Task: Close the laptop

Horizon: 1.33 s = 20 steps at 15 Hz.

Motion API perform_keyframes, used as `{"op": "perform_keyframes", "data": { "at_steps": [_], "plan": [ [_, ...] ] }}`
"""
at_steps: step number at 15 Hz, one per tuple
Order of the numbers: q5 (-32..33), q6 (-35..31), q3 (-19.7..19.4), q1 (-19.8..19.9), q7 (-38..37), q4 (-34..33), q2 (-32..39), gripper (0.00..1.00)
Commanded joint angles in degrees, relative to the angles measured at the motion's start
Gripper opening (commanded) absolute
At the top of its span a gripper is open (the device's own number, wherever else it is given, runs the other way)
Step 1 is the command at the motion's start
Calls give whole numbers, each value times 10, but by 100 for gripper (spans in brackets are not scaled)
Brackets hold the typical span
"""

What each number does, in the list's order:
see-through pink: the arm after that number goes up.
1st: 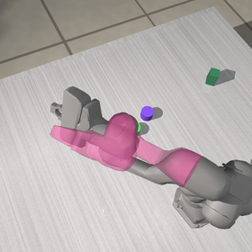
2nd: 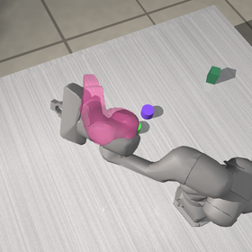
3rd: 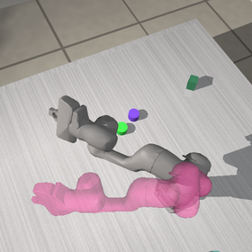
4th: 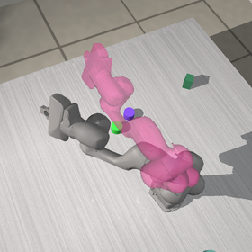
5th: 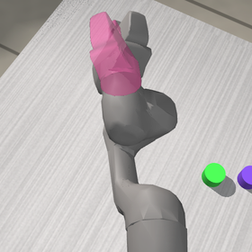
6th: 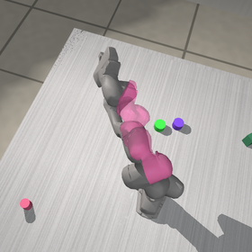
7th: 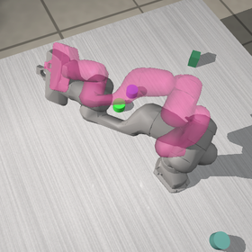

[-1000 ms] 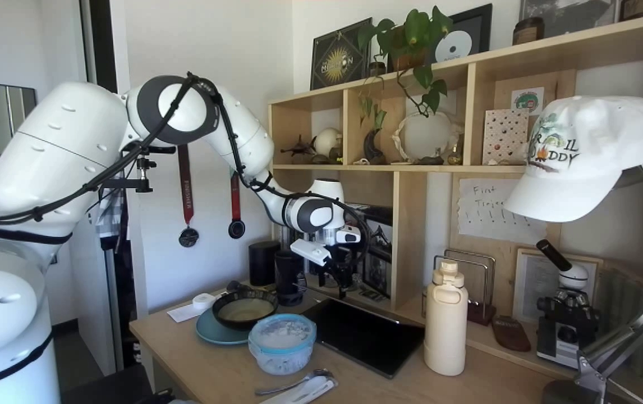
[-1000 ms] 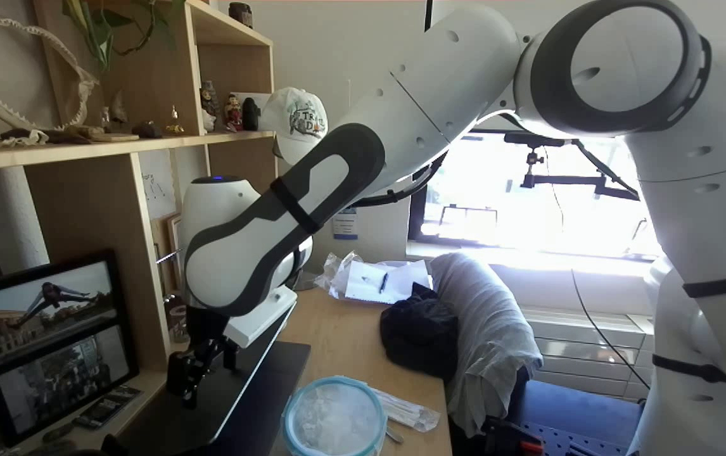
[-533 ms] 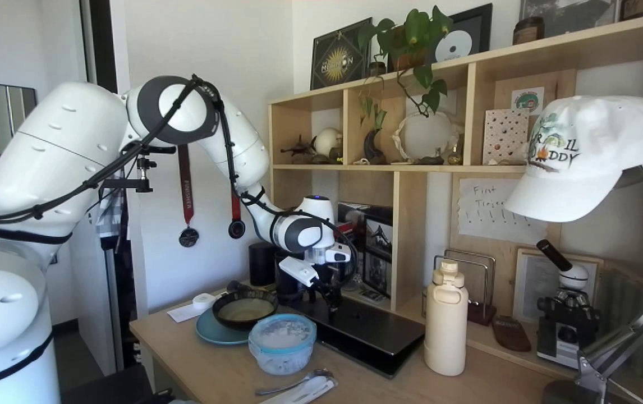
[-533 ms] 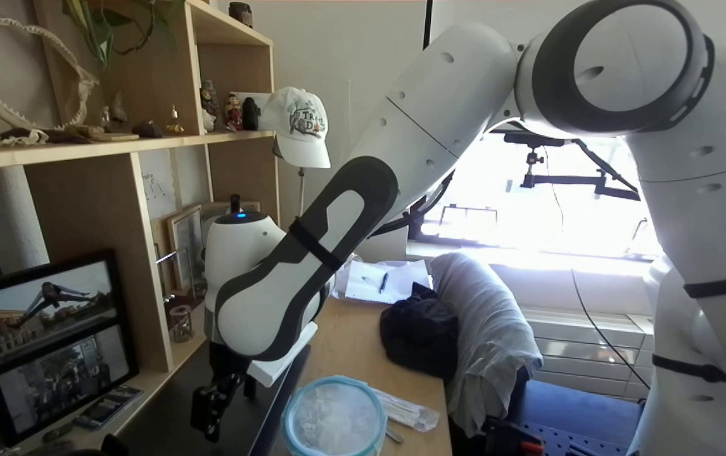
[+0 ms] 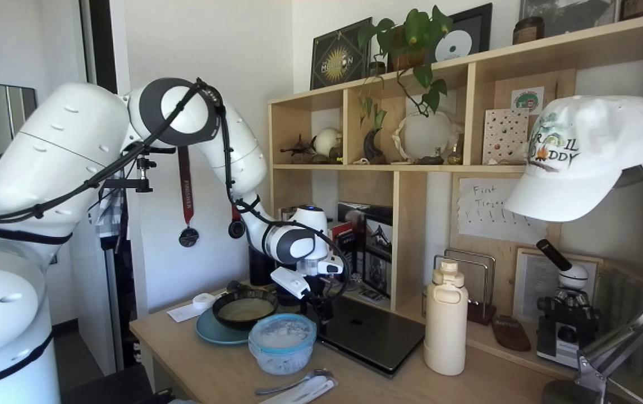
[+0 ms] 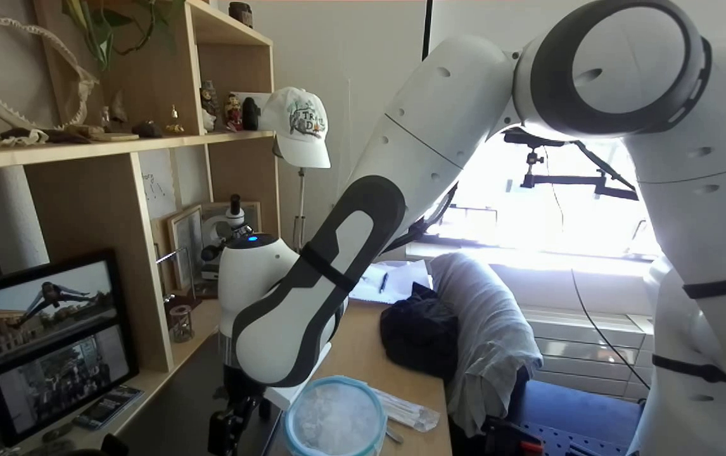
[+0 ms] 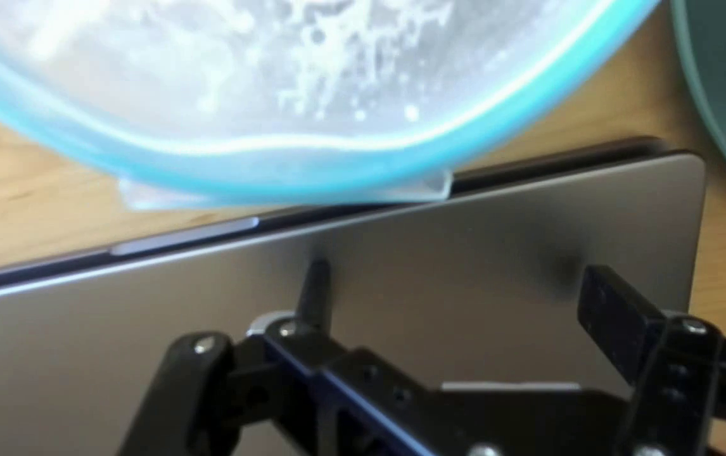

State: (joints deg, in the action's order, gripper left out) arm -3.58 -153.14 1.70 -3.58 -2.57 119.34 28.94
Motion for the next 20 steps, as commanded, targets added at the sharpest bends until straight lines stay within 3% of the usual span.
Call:
{"op": "perform_keyframes", "data": {
  "at_steps": [1,8,13,20],
  "plan": [
    [-3,-17,12,5,5,10,6,100],
    [15,-1,-3,-4,-6,1,3,100],
    [50,29,-32,-7,-15,-13,-73,100],
    [93,203,-41,0,-24,-65,-192,100]
  ]
}}
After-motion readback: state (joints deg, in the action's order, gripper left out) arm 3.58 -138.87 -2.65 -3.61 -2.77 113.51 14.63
